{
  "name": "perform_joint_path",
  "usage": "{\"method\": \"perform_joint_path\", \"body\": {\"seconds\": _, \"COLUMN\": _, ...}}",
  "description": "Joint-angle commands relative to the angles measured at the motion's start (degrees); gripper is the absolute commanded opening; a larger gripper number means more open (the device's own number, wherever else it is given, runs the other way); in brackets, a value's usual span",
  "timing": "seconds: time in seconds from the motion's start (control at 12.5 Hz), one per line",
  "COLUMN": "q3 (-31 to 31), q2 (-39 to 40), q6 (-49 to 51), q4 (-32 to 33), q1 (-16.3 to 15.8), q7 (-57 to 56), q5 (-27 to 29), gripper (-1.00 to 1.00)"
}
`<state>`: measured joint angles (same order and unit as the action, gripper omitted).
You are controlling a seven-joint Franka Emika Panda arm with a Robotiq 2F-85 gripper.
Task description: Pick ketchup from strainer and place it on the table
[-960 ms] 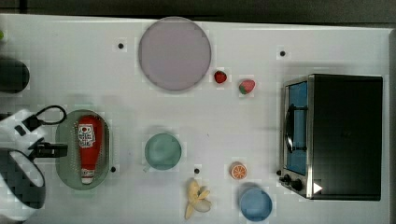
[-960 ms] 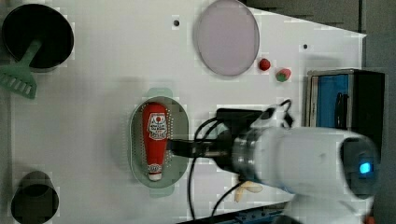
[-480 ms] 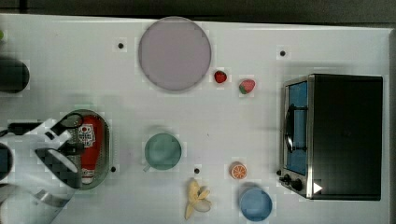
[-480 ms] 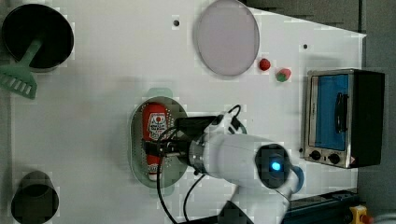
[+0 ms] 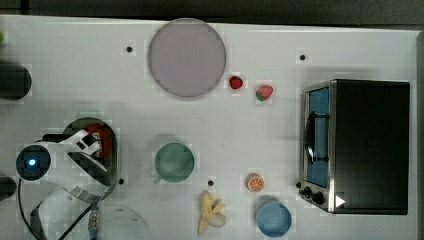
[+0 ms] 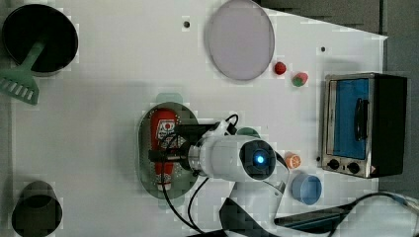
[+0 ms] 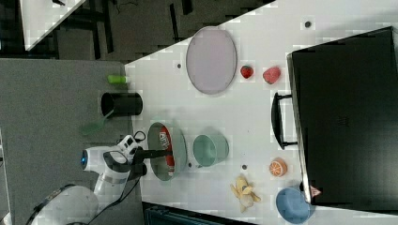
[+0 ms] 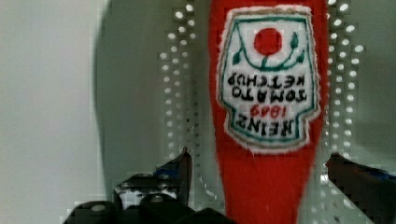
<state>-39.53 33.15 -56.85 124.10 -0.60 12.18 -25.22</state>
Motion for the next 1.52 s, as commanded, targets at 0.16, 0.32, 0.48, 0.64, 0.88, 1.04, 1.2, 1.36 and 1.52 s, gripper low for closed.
{"method": "perform_joint_path", "body": {"seconds": 0.16, "q3": 2.67, "q2": 2.98, "q6": -2.77, "q4": -3.37, "q1": -1.86, "q7": 7.08, "q5": -4.23, "gripper": 1.0}}
{"method": "perform_joint_path", "body": {"seconds": 0.32, "q3": 3.79, "q2": 4.82, "q6": -2.75, "q4": -4.49, "q1": -2.68, "q7": 7.26, "q5": -4.33, "gripper": 0.68}}
{"method": "perform_joint_path", "body": {"seconds": 0.48, "q3": 3.84, "q2": 4.79, "q6": -2.76, "q4": -4.71, "q1": -2.84, "q7": 7.25, "q5": -4.32, "gripper": 0.21}}
{"method": "perform_joint_path", "body": {"seconds": 0.64, "q3": 3.26, "q2": 2.66, "q6": -2.0, "q4": -4.39, "q1": -2.74, "q7": 7.26, "q5": -4.32, "gripper": 0.21}}
{"method": "perform_joint_path", "body": {"seconds": 0.88, "q3": 0.19, "q2": -4.13, "q6": 2.68, "q4": -4.22, "q1": -1.86, "q7": 7.28, "q5": -1.38, "gripper": 0.21}}
{"method": "perform_joint_path", "body": {"seconds": 1.04, "q3": -1.77, "q2": -9.29, "q6": 6.71, "q4": -5.13, "q1": -0.69, "q7": 7.26, "q5": 5.71, "gripper": 0.21}}
{"method": "perform_joint_path", "body": {"seconds": 1.2, "q3": -2.5, "q2": -13.42, "q6": 10.25, "q4": -7.42, "q1": 0.21, "q7": 6.74, "q5": 12.66, "gripper": 0.21}}
{"method": "perform_joint_path", "body": {"seconds": 1.36, "q3": -2.39, "q2": -15.67, "q6": 16.89, "q4": -11.4, "q1": 1.36, "q7": 5.54, "q5": 15.57, "gripper": 0.21}}
{"method": "perform_joint_path", "body": {"seconds": 1.52, "q3": -1.75, "q2": -15.88, "q6": 25.45, "q4": -16.87, "q1": 2.95, "q7": 4.52, "q5": 15.72, "gripper": 0.21}}
